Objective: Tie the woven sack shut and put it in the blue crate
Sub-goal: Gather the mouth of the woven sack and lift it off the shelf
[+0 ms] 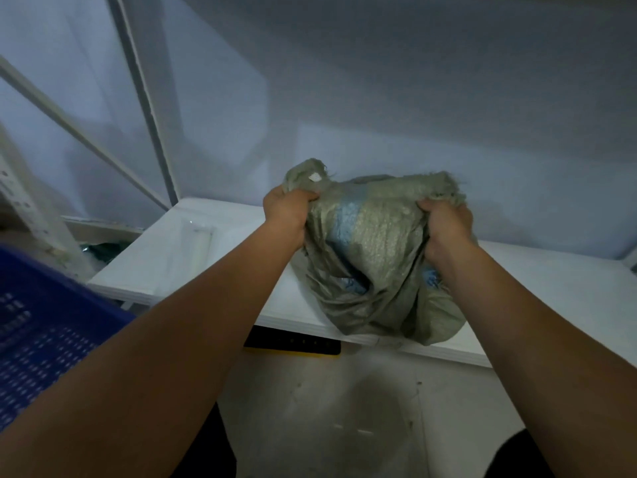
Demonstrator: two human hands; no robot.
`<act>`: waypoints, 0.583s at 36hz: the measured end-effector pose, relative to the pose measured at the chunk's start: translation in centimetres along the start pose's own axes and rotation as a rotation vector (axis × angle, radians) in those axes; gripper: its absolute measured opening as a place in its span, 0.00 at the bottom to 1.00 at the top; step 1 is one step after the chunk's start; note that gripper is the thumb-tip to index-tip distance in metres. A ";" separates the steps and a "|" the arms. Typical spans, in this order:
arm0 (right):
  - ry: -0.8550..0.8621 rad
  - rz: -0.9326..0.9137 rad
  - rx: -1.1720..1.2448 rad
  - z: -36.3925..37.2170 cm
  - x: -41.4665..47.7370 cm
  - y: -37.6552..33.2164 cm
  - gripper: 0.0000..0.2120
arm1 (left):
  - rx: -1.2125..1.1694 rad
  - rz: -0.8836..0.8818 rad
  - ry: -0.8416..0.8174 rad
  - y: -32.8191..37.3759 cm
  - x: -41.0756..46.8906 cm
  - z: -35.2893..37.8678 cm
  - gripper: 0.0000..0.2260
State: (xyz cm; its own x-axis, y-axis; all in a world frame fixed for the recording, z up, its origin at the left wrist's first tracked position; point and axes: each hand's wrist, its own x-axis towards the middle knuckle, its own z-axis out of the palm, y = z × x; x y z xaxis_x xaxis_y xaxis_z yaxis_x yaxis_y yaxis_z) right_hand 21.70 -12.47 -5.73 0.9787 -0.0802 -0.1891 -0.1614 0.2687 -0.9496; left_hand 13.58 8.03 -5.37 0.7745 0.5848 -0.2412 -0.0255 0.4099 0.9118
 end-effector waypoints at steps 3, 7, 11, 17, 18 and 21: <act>0.021 -0.054 0.035 -0.7 0.2 -0.1 0.20 | -0.002 0.056 -0.025 0.2 0.2 -0.5 0.16; -0.034 -0.150 0.080 -1.3 0.5 -0.7 0.19 | -0.090 0.089 -0.093 1.0 -0.1 -0.8 0.10; -0.147 0.024 -0.015 -2.0 0.7 -0.6 0.15 | -0.047 -0.029 0.070 0.5 1.1 -2.0 0.16; -0.202 0.349 -0.343 -3.2 0.3 0.7 0.14 | 0.179 -0.402 -0.002 -1.5 1.4 -4.1 0.08; -0.196 0.325 -0.323 -3.2 0.5 0.5 0.13 | 0.196 -0.422 0.000 -1.5 1.5 -4.1 0.08; -0.171 0.273 -0.237 -3.1 1.4 -0.3 0.19 | 0.190 -0.454 -0.076 -0.8 1.7 -3.9 0.08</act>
State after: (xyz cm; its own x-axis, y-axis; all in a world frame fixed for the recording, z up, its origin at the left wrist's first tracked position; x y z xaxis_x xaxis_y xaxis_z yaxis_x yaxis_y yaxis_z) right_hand 22.75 -15.69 -6.45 0.8995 0.1297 -0.4172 -0.4238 0.0273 -0.9054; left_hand 12.48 11.41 -7.82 0.7250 0.3214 -0.6091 0.4347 0.4724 0.7667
